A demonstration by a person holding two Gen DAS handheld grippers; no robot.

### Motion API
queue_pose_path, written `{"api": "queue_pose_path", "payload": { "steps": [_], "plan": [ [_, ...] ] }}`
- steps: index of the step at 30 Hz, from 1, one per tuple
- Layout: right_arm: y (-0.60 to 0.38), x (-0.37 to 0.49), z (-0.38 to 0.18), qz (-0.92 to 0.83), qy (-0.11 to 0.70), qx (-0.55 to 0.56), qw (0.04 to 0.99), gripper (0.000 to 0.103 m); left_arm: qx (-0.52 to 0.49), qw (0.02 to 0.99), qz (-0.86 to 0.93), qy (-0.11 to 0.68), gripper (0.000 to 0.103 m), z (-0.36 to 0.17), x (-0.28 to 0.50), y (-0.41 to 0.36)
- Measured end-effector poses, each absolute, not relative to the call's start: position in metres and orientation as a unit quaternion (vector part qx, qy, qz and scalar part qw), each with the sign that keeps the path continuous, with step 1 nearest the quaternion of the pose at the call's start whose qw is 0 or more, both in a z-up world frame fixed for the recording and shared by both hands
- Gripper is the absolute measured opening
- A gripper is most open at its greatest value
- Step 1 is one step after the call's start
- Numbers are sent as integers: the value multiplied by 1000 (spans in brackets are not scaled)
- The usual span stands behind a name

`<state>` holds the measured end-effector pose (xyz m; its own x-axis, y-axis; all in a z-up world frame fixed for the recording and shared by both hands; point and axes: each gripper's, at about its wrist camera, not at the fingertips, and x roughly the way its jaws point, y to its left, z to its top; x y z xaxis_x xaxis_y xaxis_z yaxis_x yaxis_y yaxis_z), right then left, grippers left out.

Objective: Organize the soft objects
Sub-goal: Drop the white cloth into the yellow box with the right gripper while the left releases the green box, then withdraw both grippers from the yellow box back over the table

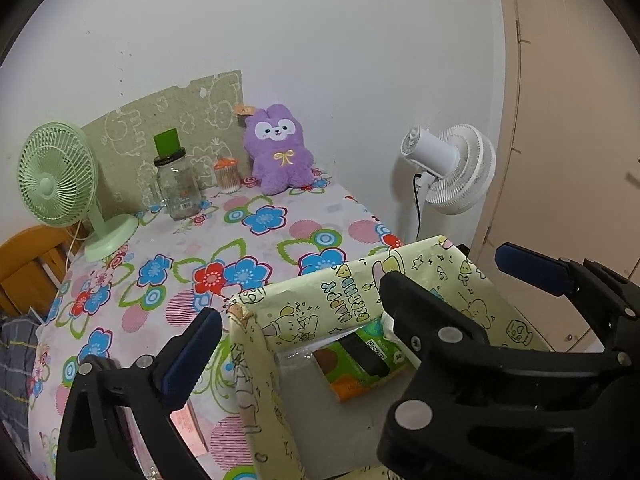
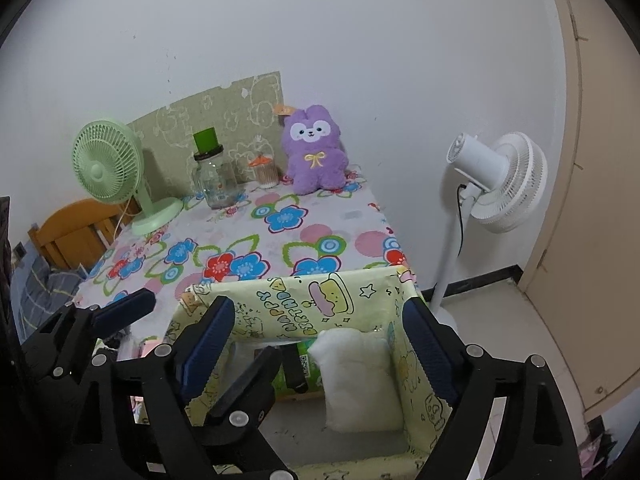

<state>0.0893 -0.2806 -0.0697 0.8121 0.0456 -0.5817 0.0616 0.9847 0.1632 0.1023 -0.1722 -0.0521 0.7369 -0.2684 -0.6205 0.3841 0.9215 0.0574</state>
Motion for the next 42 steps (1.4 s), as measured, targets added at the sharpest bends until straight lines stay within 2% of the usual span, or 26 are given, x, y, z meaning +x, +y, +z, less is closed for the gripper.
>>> {"api": "queue_pose_path", "payload": {
  "steps": [9, 22, 32, 42],
  "plan": [
    [-267, 67, -51, -9, 281, 71, 957, 94, 94, 934, -171, 299, 103, -35, 82, -158],
    [-237, 39, -30, -2, 256, 56, 965, 96, 82, 945, -158, 276, 103, -17, 53, -127],
    [-209, 20, -23, 9, 246, 49, 968, 96, 76, 950, -148, 266, 103, -14, 34, -100],
    [-185, 10, -29, 23, 244, 47, 968, 103, 68, 952, -140, 263, 103, -20, 22, -75]
  ]
}}
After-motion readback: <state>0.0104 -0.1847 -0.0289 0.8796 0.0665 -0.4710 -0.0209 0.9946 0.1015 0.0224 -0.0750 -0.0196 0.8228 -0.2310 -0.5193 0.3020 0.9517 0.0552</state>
